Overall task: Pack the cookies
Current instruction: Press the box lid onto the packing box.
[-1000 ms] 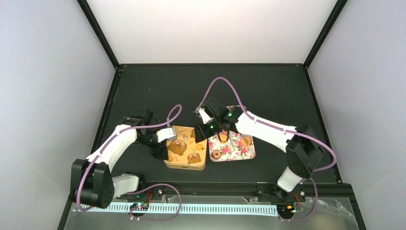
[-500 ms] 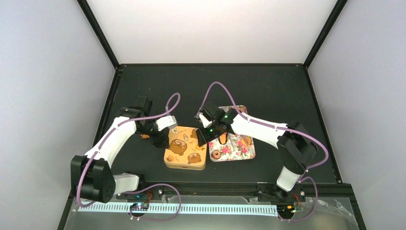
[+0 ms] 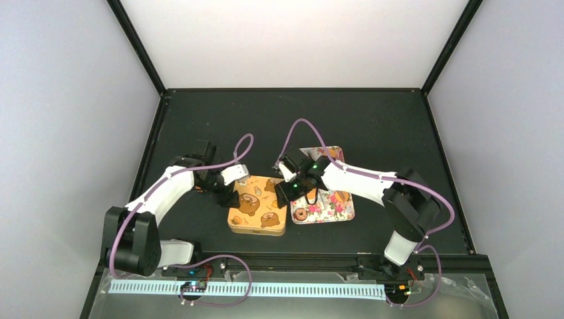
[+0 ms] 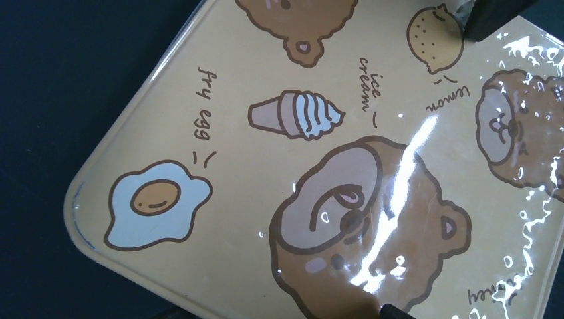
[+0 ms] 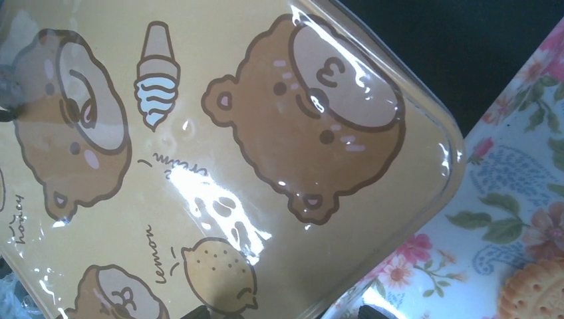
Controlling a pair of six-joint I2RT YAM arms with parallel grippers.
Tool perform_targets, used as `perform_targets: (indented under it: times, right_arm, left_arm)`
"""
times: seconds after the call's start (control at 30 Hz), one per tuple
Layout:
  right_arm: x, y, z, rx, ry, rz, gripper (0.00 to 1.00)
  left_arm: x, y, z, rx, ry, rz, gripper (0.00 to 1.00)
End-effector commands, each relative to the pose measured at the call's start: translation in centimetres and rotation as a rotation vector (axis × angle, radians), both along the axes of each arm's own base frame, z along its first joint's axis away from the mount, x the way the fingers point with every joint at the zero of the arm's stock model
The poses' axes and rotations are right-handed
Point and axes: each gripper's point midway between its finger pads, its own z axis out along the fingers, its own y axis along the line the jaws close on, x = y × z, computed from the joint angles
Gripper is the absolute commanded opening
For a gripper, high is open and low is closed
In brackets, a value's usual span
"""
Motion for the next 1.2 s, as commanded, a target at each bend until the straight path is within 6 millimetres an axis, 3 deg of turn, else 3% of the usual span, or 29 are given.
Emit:
perform_targets:
  times: [0.0,0.2,0.43,0.53,0.7,0.8,0.9,1.03,1.17]
  right_arm:
    - [-0.4,0.6,0.5,0.037,-0.004,0.008,0.58]
    - [-0.6,0.1,-0.7,0.026,-0.002,-0.007,0.57]
    - [-0.3,0.0,0.9,0.032,-0.049,-0.014,0.57]
    - [0.3,0.3,2.4,0.045,-0.081,-0.019,0.58]
    - [1.2,0.9,4.5,0.056,-0.123,-0.013,0.59]
    - [1.5,1.5,5.3,0.072,-0.131,-0.003,0.59]
    - [1.9,1.9,5.0,0.063,-0.130,0.000,0.59]
    - [2.1,2.2,3.6,0.042,-0.113,0.006,0.59]
    - [1.7,1.9,1.6,0.021,-0.086,0.003,0.58]
  left_arm:
    - [-1.3,2.6,-3.7,0.171,-0.013,-0.054,0.74]
    - [-1.9,4.0,-5.7,0.260,-0.016,-0.058,0.73]
    - [-2.0,4.9,-6.0,0.306,-0.036,-0.032,0.73]
    - [-1.4,5.0,-5.2,0.313,-0.032,-0.007,0.74]
    - [-0.1,4.8,-1.4,0.280,-0.102,0.032,0.78]
    - [0.3,3.9,0.7,0.222,-0.117,0.048,0.79]
    - [0.4,2.7,1.5,0.151,-0.103,0.044,0.80]
    - [0.7,2.7,-0.2,0.153,-0.076,0.047,0.79]
    - [-0.1,4.3,-4.5,0.254,-0.049,0.041,0.78]
